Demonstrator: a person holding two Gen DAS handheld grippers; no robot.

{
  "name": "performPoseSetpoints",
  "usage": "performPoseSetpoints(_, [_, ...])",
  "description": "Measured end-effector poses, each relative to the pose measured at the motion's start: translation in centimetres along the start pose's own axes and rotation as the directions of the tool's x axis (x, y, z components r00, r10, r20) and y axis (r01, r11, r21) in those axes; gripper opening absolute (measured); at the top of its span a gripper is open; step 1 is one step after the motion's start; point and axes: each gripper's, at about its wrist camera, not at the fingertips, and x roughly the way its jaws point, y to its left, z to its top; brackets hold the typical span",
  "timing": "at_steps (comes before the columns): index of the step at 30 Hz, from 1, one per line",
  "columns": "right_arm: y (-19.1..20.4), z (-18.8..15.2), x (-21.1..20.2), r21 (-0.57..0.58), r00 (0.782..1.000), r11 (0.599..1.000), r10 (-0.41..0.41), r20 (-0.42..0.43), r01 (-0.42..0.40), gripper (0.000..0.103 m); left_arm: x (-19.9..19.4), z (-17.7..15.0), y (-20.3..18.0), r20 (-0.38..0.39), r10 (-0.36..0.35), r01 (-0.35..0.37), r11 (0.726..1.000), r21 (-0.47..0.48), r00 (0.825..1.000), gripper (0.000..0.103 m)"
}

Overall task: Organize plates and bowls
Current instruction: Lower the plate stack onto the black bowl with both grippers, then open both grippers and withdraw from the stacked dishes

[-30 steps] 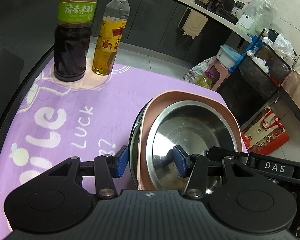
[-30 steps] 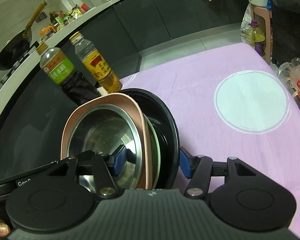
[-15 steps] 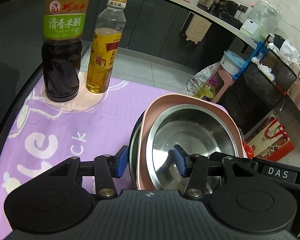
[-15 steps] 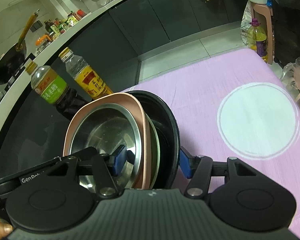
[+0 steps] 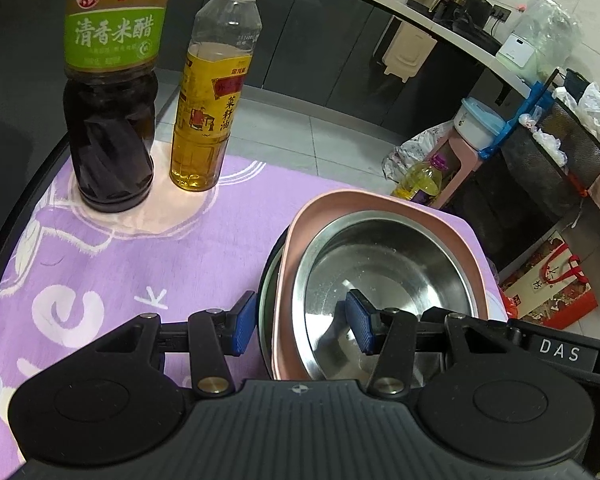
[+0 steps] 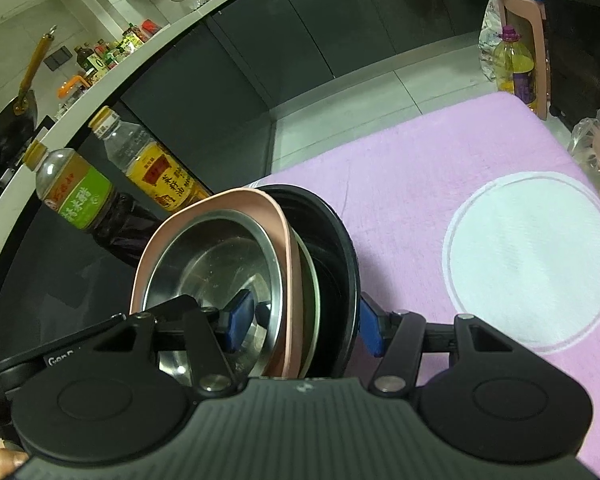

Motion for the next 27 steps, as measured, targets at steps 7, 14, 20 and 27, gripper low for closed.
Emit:
performPoseSetpoints(7, [-0.8, 0.6, 0.9, 0.016, 1.000, 1.000, 0.000, -0.010, 0.000, 0.057, 1.2, 0.4, 0.2, -0.010, 0.002, -0.003, 1.000, -0.003, 1.000, 0.046])
performPoseSetpoints(14, [-1.2, 0.8, 1.6, 0.023, 1.000, 1.000, -0.004, -0.025, 0.004, 0.057, 2.1, 0.6, 0.4, -0.023, 0.010, -0.011, 1.000, -0.009, 1.000, 0.046])
performPoseSetpoints(20, [-1.4, 0.9, 2.3, 0.032, 0.999, 0.999, -0.003, -0.036, 0.004, 0.057, 3.1, 0.5, 0.7, -0.032, 0.022, -0.022, 1.000, -0.015, 0.999, 0.046])
performPoseSetpoints(27, [-2.0, 0.9, 3.3, 0.036, 0.999, 0.999, -0.008, -0.047, 0.009, 0.057, 3.5, 0.1, 0.9, 0.000, 0.024, -0.024, 1.000, -0.005, 1.000, 0.046])
